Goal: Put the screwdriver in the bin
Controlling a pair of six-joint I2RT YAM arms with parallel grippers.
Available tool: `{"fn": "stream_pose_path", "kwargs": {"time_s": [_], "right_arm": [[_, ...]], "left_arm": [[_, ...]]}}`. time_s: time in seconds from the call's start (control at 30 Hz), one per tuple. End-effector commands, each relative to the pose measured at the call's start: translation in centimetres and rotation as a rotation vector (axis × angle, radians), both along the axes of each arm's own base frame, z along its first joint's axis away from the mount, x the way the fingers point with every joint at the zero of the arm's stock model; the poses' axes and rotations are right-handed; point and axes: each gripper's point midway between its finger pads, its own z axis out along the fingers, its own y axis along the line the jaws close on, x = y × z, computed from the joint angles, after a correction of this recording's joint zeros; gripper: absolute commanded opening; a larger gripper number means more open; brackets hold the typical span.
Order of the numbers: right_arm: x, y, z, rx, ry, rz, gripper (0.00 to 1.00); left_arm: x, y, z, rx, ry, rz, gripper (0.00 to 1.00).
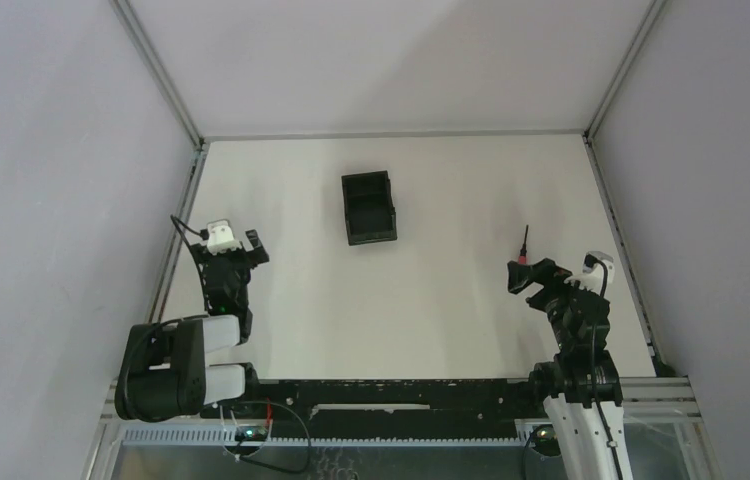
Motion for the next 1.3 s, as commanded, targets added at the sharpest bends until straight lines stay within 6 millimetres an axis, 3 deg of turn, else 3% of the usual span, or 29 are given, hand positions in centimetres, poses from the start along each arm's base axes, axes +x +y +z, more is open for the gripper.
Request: {"fn": "stream_pose_path", "kwargs": {"time_s": [0.0,0.13,0.23,0.3,0.4,0.5,0.6,0.67,0.87,1.07,1.2,1.27], "right_arm": [[0.3,-0.9,1.9,-0.002,-0.047,-0.056,1.00],[0.6,-0.8,4.9,-0.073,-0.107,-0.017,1.00],[1.1,-0.2,9.0,-0.142,-0.162,0.045,0.99],[1.9,-0.7,10.6,-0.184,-0.112,0.035,0.99],[3.8,-3.2,10.8,-0.258,0.114,-0.069,0.97],[5.7,-4.4,8.5,-0.323,0.418,-0.081,0.97],[6.8,-5.1,3.5,-0.361,0.748,-0.060,0.95],[7.9,-4.2,0.7,-0.315,0.852,0.014,0.94],[11.2,-3.8,-6.7,-0.248,1.010,0.080,0.81],[12.1,-4.7,-12.3,-0.268,1.121,0.086,0.66],[12.5,-4.9,-14.7,-0.287,1.161,0.119,0.49],[12.4,-5.2,-15.3,-0.309,1.184,0.127,0.33]], "left_arm": [[1.0,0.1,2.8,0.021,-0.079,0.002,1.00],[1.1,0.1,2.8,0.021,-0.080,0.002,1.00],[1.0,0.1,2.7,0.021,-0.078,0.004,1.00],[1.1,0.1,2.8,0.022,-0.079,0.002,1.00],[1.1,0.1,2.8,0.021,-0.079,0.003,1.00],[1.0,0.1,2.7,0.021,-0.078,0.002,1.00],[1.0,0.1,2.8,0.022,-0.078,0.002,1.00],[1.0,0.1,2.7,0.021,-0.078,0.003,1.00],[1.1,0.1,2.8,0.021,-0.080,0.002,1.00],[1.0,0.1,2.8,0.021,-0.079,0.001,1.00],[1.1,0.1,2.8,0.021,-0.079,0.003,1.00],[1.0,0.1,2.8,0.021,-0.079,0.003,1.00]]}}
